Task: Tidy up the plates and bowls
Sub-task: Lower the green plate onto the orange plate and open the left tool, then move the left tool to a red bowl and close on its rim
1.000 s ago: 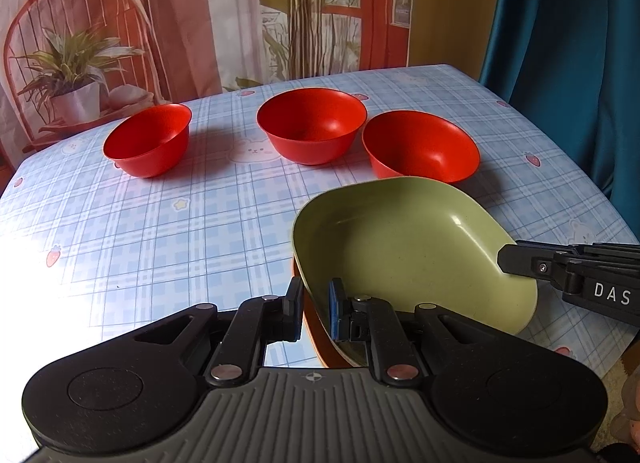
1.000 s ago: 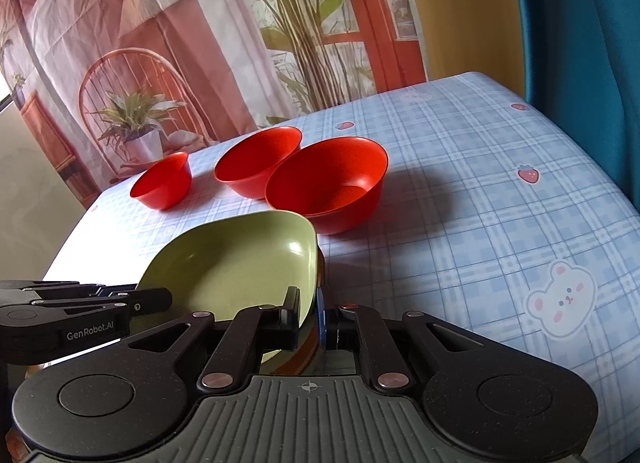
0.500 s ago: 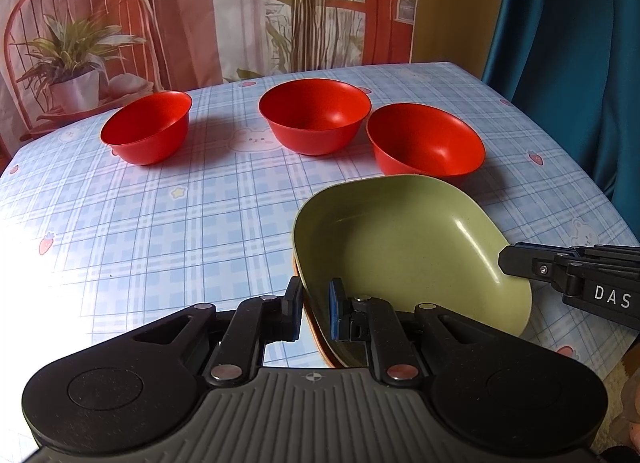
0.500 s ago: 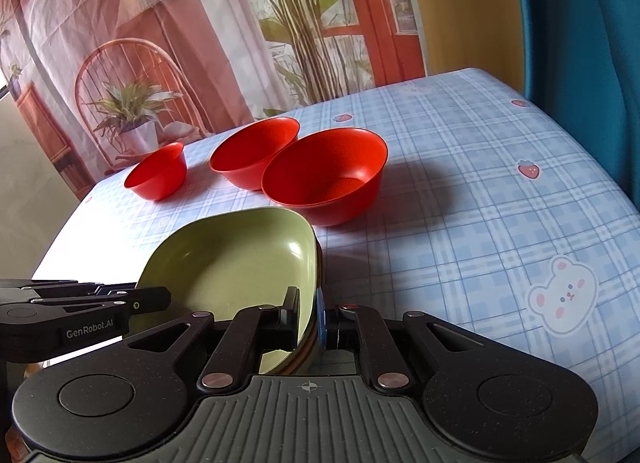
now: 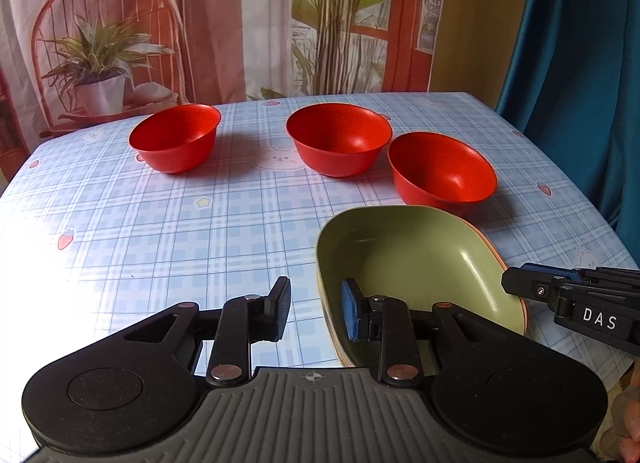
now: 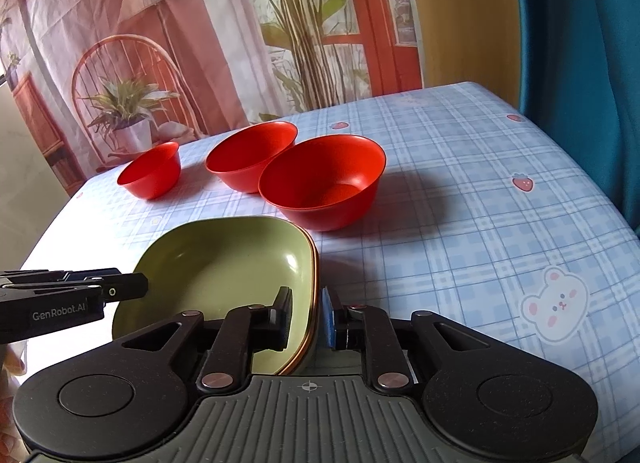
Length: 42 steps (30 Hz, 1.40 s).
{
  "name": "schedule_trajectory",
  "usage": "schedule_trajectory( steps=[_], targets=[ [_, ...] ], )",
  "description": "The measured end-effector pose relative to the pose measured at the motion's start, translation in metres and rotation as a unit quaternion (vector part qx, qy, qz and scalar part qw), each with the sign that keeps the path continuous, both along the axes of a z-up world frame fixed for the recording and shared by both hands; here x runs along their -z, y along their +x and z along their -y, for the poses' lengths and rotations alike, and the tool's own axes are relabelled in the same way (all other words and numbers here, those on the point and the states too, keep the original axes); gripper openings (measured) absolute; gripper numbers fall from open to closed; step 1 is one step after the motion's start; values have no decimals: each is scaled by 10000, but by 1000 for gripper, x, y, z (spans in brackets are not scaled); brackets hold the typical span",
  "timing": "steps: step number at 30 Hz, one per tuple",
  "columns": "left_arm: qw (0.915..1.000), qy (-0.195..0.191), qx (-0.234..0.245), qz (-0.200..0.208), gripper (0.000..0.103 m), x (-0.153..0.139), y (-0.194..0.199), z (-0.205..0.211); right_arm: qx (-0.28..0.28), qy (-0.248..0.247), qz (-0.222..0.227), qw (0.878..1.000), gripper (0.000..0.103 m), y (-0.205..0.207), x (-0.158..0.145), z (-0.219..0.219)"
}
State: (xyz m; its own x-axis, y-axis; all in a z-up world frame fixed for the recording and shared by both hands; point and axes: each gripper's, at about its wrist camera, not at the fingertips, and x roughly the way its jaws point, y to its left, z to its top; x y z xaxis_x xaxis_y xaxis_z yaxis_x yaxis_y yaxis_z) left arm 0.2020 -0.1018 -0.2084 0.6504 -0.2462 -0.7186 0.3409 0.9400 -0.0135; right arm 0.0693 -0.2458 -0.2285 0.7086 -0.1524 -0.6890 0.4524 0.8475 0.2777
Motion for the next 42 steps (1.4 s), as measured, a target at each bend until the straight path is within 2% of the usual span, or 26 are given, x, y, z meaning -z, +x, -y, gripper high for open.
schedule_trajectory(
  steps=[2, 7, 10, 21, 33, 39, 42],
  targets=[
    [10000, -72, -28, 3, 29, 0, -4, -3, -9, -56, 33, 10000, 16, 0, -1, -2],
    [9997, -224, 77, 0, 13, 2, -12, -4, -95, -250, 63, 9996, 17, 1, -2, -8],
    [9998, -124, 133, 23, 12, 4, -13, 1, -192, -311, 47, 9993, 17, 3, -2, -12],
    [9996, -189, 193, -92, 13, 12, -15, 1, -214, -313, 39, 9993, 19, 3, -1, -13],
    [9993, -355, 120, 55, 13, 0, -11, -7, -182, -312, 320, 9988, 20, 0, -13, -4],
    [9988, -475, -103, 69, 13, -13, 13, -31, -381, -407, 549, 9969, 37, 10, -27, 5],
    [9989, -341, -270, 175, 13, -22, 27, -49, -572, -472, 605, 9954, 38, 23, -37, 9]
  ],
)
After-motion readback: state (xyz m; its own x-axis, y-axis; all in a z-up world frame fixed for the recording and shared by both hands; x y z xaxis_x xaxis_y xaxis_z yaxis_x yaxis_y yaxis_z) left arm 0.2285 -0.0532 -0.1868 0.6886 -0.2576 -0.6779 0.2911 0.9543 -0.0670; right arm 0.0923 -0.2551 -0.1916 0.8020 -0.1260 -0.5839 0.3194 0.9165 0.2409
